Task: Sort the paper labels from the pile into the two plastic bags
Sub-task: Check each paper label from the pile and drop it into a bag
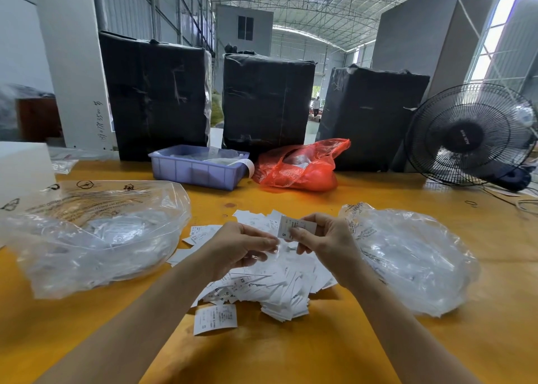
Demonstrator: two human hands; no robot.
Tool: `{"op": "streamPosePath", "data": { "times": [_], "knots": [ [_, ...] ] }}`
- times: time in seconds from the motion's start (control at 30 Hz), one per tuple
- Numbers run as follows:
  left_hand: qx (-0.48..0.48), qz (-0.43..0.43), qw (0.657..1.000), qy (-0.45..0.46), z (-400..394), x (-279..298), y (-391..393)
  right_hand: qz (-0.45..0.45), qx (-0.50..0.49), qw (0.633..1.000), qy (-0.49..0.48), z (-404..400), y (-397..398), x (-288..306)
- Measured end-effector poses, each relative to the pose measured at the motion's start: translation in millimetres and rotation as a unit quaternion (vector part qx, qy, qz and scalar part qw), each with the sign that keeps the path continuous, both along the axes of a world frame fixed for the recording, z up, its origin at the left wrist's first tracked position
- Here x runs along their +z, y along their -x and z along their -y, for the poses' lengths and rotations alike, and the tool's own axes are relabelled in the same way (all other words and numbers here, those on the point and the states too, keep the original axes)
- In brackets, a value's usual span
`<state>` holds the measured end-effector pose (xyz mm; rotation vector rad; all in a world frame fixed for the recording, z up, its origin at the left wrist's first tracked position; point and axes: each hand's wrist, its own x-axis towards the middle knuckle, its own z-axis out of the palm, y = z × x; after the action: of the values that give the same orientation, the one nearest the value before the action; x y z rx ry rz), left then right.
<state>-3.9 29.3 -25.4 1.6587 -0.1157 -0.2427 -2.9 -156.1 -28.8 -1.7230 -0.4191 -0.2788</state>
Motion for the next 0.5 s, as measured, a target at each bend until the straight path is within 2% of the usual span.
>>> {"op": "streamPosePath", "data": {
  "times": [0.5],
  "knots": [
    [0.047,0.006,0.998,0.031,0.3,-0.1,-0.7,-0.039,0.034,0.998,0.042,-1.1,1.9,-0.5]
  ]
}}
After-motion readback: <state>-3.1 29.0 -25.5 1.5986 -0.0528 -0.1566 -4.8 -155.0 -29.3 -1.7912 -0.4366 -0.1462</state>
